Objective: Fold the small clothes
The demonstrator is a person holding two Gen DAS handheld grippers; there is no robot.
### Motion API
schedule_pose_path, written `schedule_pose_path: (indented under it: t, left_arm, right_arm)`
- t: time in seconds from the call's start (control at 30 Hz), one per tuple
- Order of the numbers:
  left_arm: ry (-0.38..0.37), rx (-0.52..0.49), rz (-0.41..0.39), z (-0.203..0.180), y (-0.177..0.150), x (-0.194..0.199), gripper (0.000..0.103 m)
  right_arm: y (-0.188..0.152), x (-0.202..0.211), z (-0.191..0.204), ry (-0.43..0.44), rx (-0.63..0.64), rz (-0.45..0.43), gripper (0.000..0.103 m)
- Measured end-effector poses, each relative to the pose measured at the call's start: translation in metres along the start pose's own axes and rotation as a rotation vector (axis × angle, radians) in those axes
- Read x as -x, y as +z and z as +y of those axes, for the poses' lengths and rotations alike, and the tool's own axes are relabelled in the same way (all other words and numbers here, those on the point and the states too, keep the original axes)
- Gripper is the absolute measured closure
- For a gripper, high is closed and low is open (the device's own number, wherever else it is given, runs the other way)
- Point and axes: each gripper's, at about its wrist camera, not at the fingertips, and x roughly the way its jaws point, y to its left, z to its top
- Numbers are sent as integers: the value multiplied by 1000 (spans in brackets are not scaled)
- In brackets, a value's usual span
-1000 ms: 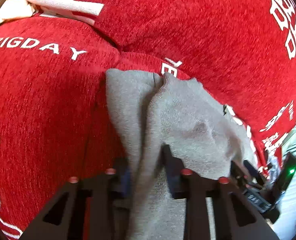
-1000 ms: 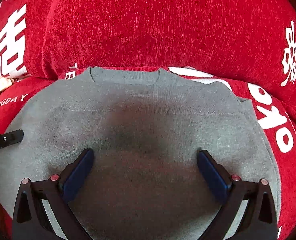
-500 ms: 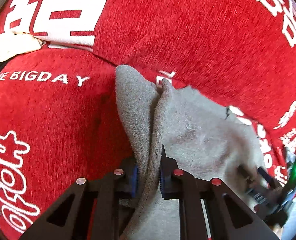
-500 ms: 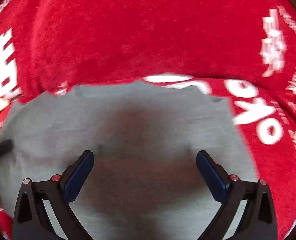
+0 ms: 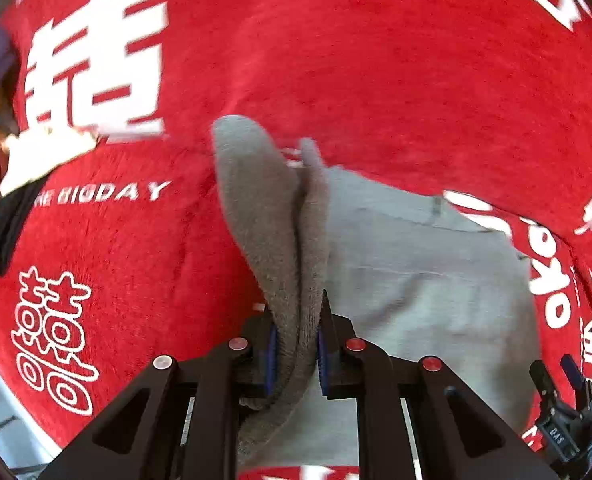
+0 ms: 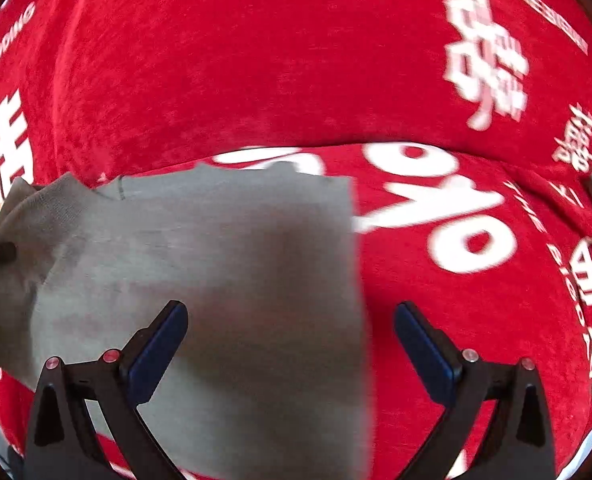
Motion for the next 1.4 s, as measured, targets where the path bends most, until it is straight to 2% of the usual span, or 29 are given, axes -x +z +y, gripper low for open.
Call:
schedule_pose_path:
  t: [0.07,0.2,0.3,0.43,0.53,0.57,0.6,0.63,0.67,0.7,0.73,0.77,0.83,0.97,1.03,1.07,1.17,1.27,1.4]
  left_arm:
    - [11,-41,-15,-37,1,14,87]
    - [-20,-110,-25,-113,-1,36,87]
    - [-37,-162,-20,-168,-8,33,87]
    - [-28,-234,37,-238,-23,0,88]
    - [25,-286,84,-265,-43,-43,88]
    - [42,-285,103,-267,-50,-60,88]
    - [41,-281,78,-269,-54,-61,87]
    - [47,-294,30,-271,-57,-58,79]
    - [45,-309,23,-272,-58,-57,71]
    - [17,-323,34,-274,-59,-55,47]
    - [-24,-333,56,-276,-59,-52,27]
    - [-44,-330,58,-276,-60,-44,24]
    - [-71,-315,27,-271,-58,-23,24]
    - [-287,-299,14,-237,-60,31,24]
    - [-320,-282,-26,-208,-66,48,24]
    - [-312,-274,-59,-192,-72,52,24]
    - [-158,-289,-125,-143,-95,45,24]
    - [-59,-319,-124,-102,-122,26,24]
    - [-35,-337,-136,-79,-144,12,24]
  right_arm:
    - [-3,9,-28,5,-25,-16,0]
    - [-10,24,-76,-14,-50,-51,0]
    - [-17,31,-99,-11,-70,-72,0]
    - [-30,28,-125,-19,-109,-78,0]
    - [-40,18,-138,-8,-140,-54,0]
    - [-44,16,-140,-5,-146,-46,0]
    - [-46,14,-143,-6,-150,-42,0]
    - [-49,13,-145,-7,-150,-38,0]
    - [-52,11,-148,-9,-149,-32,0]
    - [-55,10,-150,-10,-148,-28,0]
    - [-57,10,-151,-10,-149,-25,0]
    - [-59,9,-153,-9,-153,-22,0]
    - [-60,10,-156,0,-168,-17,0]
    - [-59,22,-156,26,-189,-32,0]
    - [-58,32,-155,70,-204,-39,0]
    - [-57,35,-155,87,-209,-39,0]
    - [-51,45,-148,181,-234,-39,0]
    - [-40,50,-122,290,-211,-25,0]
    - [-27,42,-79,417,-132,24,0]
